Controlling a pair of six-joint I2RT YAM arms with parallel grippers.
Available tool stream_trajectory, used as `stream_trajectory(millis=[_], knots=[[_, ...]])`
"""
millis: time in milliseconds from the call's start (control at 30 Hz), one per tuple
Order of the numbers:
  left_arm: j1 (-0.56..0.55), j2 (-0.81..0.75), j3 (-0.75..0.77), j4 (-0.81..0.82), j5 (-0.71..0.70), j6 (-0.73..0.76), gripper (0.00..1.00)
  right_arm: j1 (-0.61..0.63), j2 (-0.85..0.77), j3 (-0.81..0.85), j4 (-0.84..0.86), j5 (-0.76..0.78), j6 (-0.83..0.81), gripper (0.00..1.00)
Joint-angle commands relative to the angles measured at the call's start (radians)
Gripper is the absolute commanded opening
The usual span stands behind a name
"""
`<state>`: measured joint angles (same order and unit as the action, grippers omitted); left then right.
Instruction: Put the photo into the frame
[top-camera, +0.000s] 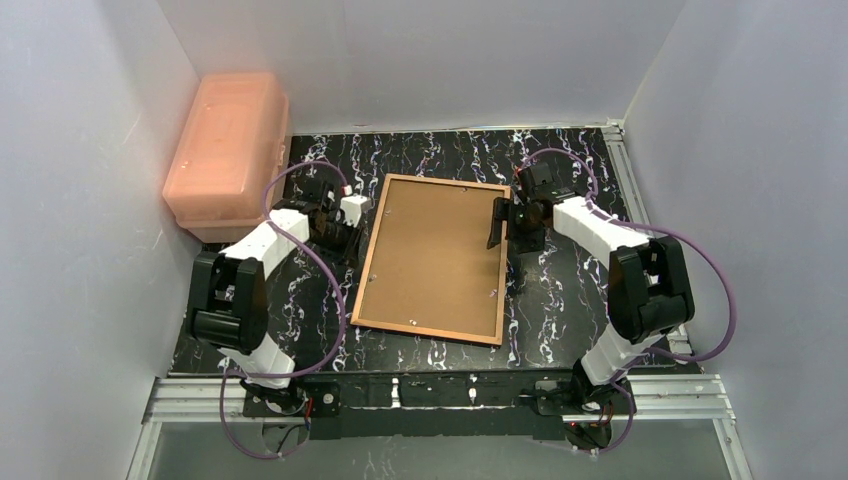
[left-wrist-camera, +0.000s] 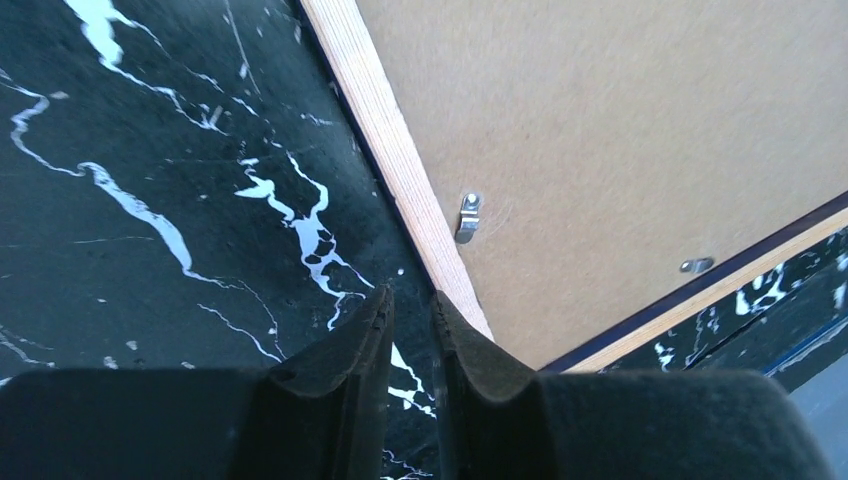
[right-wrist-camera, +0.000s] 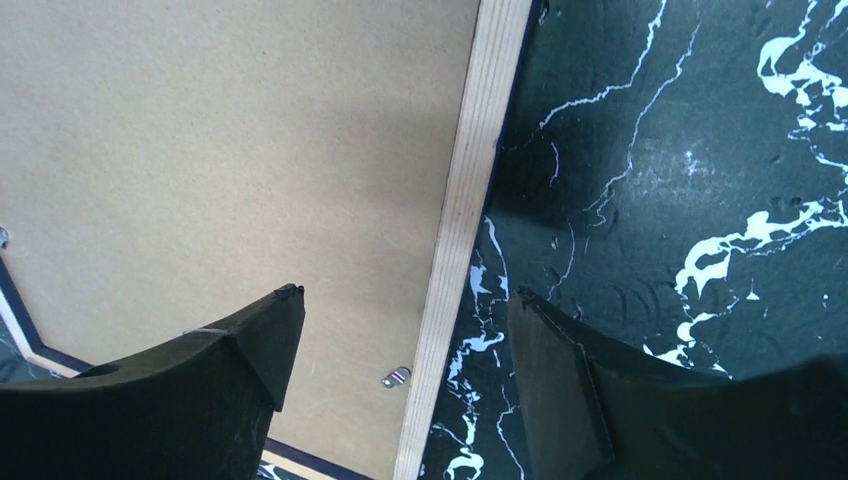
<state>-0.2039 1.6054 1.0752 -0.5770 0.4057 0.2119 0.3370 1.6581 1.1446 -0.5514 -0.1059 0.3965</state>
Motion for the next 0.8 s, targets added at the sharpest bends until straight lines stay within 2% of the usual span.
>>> stream_trajectory(millis=[0, 167, 267, 367, 433, 500, 567, 767], knots=[[0.003, 0.015, -0.049, 0.03, -0.005, 0.091, 0.19, 0.002, 0.018, 0.008, 0.068, -0.01, 0.01, 0.83], [0.002, 0.035, -0.085, 0.075, 0.013, 0.119, 0.19, 0.002, 0.031, 0.029, 0.095, -0.045, 0.017, 0.89], [0.0, 0.043, -0.106, 0.079, 0.046, 0.108, 0.19, 0.003, -0.016, 0.017, 0.138, -0.059, 0.033, 0.84], [-0.001, 0.042, -0.123, 0.078, 0.087, 0.096, 0.19, 0.021, -0.068, -0.005, 0.185, -0.082, 0.076, 0.64], [-0.002, 0.044, -0.126, 0.072, 0.111, 0.084, 0.19, 0.072, -0.095, -0.029, 0.236, -0.084, 0.127, 0.48], [-0.002, 0.039, -0.126, 0.06, 0.133, 0.066, 0.18, 0.133, -0.109, -0.056, 0.304, -0.078, 0.205, 0.37], [-0.001, 0.026, -0.128, 0.046, 0.168, 0.05, 0.18, 0.205, -0.103, -0.084, 0.378, -0.07, 0.269, 0.34], [-0.002, -0.001, -0.143, 0.041, 0.24, 0.029, 0.18, 0.342, -0.023, -0.109, 0.541, -0.057, 0.406, 0.13]])
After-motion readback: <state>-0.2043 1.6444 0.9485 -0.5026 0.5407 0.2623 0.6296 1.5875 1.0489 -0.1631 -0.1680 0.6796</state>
